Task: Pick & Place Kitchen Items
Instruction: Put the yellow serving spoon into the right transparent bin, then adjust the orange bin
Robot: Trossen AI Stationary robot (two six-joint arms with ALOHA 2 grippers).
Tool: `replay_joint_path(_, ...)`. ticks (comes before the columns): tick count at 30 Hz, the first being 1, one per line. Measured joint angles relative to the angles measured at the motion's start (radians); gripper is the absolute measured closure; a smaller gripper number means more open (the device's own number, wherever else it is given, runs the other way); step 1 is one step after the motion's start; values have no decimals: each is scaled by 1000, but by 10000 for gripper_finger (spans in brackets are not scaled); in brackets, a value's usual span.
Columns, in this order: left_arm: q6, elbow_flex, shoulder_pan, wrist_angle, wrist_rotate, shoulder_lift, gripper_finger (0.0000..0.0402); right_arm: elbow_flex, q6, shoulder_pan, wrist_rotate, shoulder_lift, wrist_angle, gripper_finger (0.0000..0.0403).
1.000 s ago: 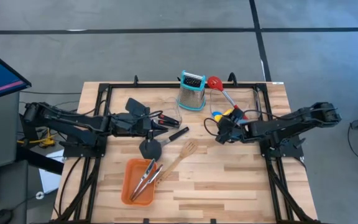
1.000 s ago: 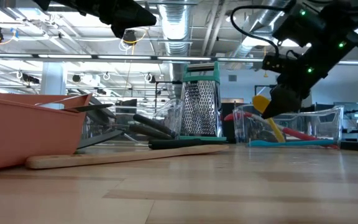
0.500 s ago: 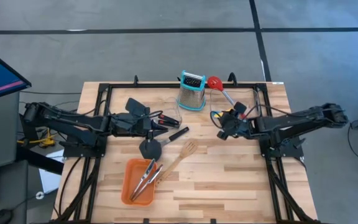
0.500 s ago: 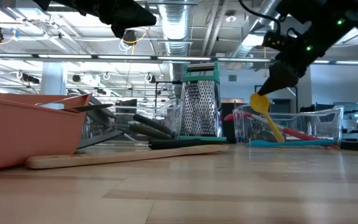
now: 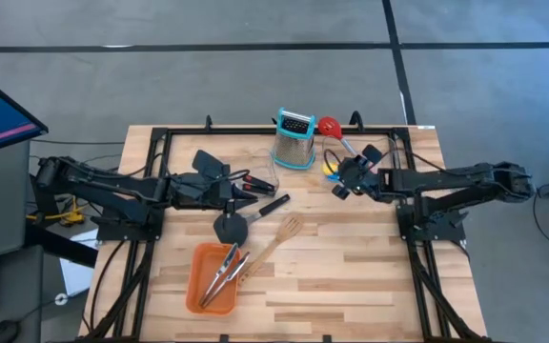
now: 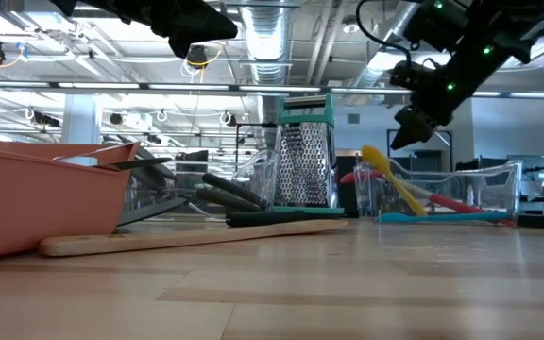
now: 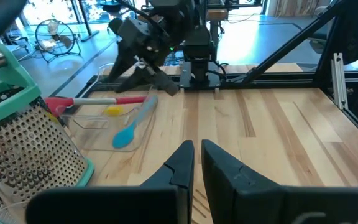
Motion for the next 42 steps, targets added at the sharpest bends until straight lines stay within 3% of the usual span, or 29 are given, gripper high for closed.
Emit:
replay_joint_path(7,0,0,0,0,0,0,385,0,-32,-42,-7,0,18,270)
replay_joint_path(16,0,0,0,-2,-1,0,385,0,0,-3,-138,0,-110,273)
replay_joint_path(25,0,0,0,-4,-5,0,385,0,-13,2,-140,0,-274,291)
replay_joint_path(32,0,0,0,-4,-4,0,385,0,-2,7,-138,0,-259,299)
replay_joint_path(42,0,0,1,-4,-3,0,385,112,102,123,-182,0,-254,306)
